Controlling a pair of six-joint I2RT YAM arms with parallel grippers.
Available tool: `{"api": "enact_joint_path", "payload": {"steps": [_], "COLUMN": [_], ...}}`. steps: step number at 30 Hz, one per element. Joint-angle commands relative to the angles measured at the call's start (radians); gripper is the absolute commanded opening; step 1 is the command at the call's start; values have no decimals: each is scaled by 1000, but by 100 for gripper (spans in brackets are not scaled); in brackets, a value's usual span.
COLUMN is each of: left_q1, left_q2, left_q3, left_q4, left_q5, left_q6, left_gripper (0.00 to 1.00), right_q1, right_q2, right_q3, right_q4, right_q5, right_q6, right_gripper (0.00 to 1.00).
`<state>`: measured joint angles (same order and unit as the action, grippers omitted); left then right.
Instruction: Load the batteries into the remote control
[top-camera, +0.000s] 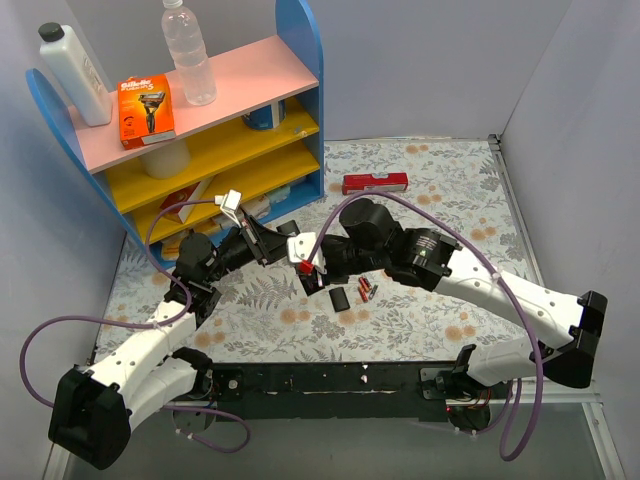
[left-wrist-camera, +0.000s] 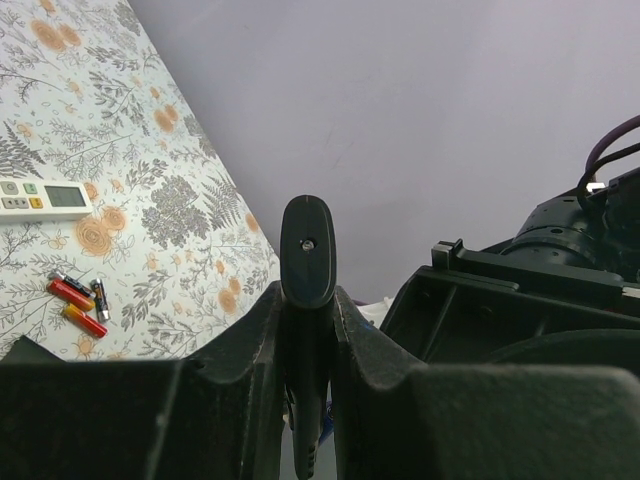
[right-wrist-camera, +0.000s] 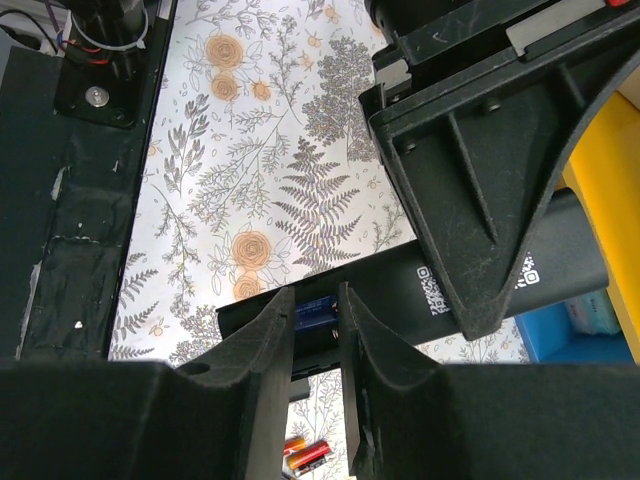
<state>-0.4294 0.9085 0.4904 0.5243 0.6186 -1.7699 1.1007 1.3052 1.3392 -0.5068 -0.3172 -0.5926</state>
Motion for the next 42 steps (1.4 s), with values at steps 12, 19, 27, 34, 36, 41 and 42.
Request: {"api": "enact_joint_path", "payload": {"steps": [12,19,27,34,36,41,42], "left_q1": [-2,-3,-2,-3,-3,-3,-3], "left_q2": [-7,-2,-3,-3,-2,1,1], "left_q3": [-22,-29,0,8,11,16,17], "left_q4": [223,344,402,445,456,496,499], "left_q5": [-16,-60,-69,-76,-76,-83,-85], "left_q6": [-123,-210,-240,-276,-289,-322,-326], "left_gripper": [0,0,0,0,0,0,0], "right_q1": [2,2,2,2,2,2,2], "right_q2": [14,-17,-41,-50,-53,-55,-57], "right_q3": [8,-69,-143,-201,-219,-244,-252], "right_q4": [-36,-1,22,47,56,54,57], "right_q5": [-14,-20,4,17,21,29,41], "right_q6": [-16,5,8,14,16,22,23], "right_gripper": [26,25,25,29,30,30,31]}}
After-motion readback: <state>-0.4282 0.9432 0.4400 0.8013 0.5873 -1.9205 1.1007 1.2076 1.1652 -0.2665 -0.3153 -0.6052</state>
